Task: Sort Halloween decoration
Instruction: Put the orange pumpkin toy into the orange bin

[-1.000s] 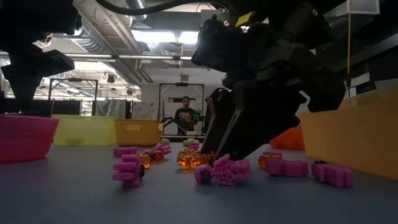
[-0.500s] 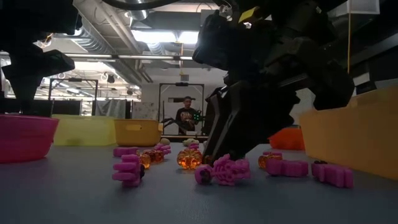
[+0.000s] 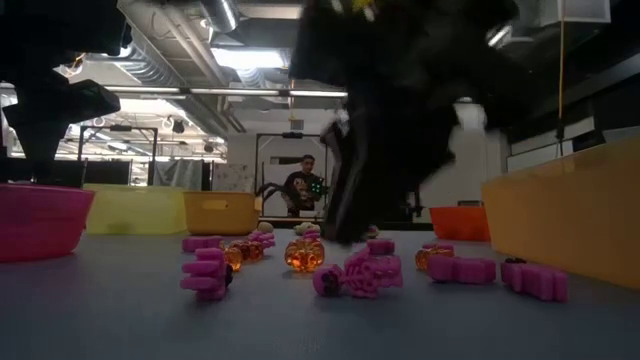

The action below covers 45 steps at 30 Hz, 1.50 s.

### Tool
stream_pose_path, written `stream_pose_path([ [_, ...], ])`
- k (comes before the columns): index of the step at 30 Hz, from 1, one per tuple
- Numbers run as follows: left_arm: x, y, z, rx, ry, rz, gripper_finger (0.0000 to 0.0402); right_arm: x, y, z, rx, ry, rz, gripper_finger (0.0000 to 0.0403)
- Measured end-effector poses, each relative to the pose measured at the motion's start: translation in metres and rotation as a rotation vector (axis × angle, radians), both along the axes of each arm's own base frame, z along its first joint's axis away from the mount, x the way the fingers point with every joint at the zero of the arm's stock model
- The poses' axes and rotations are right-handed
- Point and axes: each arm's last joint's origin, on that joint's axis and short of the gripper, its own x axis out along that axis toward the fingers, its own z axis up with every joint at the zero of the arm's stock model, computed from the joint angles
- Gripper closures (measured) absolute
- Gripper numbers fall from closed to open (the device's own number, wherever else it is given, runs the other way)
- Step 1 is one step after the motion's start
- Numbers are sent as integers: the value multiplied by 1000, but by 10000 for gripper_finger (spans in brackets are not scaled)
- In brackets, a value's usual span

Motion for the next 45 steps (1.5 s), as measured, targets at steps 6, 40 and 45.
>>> stream_pose_path([
  [6,0,0,0,1,0,0,234,2,0,34,-85,97,32,301],
  [40,10,1,4,114,-176,64,234,-82,50,96,-407,544,-201,301],
  [45,11,1,5,109,-195,68,234,-86,58,96,-410,538,-190,301],
])
